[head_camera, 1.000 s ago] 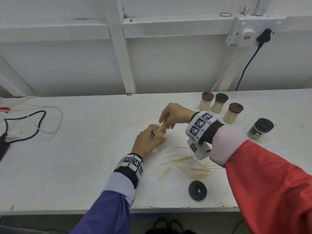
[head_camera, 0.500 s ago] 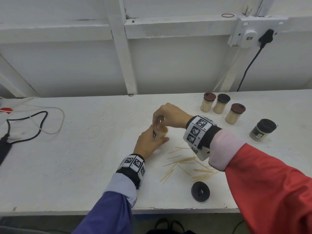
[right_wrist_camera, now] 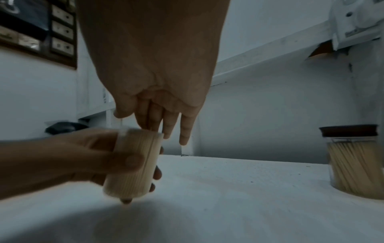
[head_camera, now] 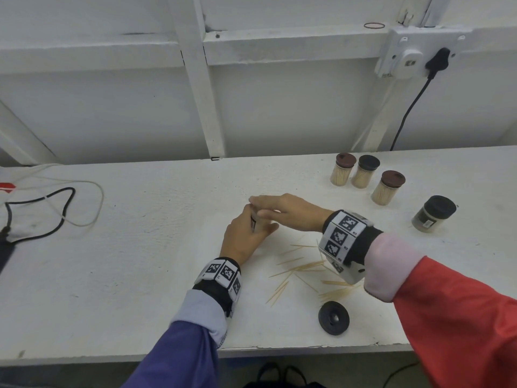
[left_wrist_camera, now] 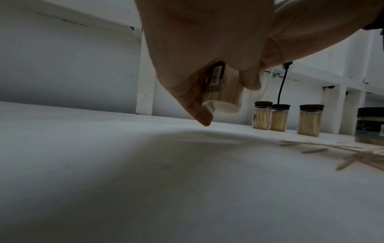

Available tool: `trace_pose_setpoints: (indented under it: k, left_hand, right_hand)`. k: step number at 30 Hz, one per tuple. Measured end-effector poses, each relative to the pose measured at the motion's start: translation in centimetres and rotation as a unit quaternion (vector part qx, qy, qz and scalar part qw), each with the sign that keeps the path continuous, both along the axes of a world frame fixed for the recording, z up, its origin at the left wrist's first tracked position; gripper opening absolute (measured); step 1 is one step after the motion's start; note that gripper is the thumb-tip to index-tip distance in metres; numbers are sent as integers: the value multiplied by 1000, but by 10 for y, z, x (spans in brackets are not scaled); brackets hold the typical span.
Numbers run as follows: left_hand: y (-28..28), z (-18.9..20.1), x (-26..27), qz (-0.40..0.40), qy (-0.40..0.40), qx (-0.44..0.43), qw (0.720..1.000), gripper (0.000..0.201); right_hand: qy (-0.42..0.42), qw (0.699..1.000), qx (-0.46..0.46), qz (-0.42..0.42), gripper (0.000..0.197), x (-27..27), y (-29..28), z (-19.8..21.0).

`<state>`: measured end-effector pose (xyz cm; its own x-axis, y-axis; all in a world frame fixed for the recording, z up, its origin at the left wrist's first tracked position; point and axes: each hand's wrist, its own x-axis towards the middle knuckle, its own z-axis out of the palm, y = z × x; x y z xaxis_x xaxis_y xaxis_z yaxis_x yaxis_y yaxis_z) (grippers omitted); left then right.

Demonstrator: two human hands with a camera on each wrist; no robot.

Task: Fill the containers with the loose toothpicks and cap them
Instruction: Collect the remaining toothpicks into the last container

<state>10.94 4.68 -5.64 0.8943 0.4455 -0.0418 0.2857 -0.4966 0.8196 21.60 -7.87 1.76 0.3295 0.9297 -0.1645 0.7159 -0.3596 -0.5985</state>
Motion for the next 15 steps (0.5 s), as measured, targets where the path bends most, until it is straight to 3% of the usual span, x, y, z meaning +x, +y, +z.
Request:
trace_pose_setpoints:
  k: [3, 6, 8, 11, 13, 15]
  left_hand:
    - [-2, 3, -1, 18, 1, 16, 1000, 53]
    - [-1, 6, -1, 26, 2, 38, 999, 55]
    - [-1, 6, -2, 18, 7, 52, 998, 59]
    - [-3, 6, -1, 7, 20, 64, 998, 59]
    - [-6, 5, -1, -5, 27, 75, 997, 60]
    - [-10, 5, -1, -14, 30, 77, 996, 61]
  right_hand:
    - [45, 999, 24, 13, 48, 0, -9, -4]
    - [46, 997, 39, -49, 55, 9, -24, -4]
    - [-5, 997, -38, -73, 59, 13, -37, -6]
    - [-82, 974, -211, -25, 71, 5, -55, -18]
    - [-120, 963, -243, 14, 71, -5, -64, -29]
    - [-150, 962, -227, 31, 59, -11, -68, -38]
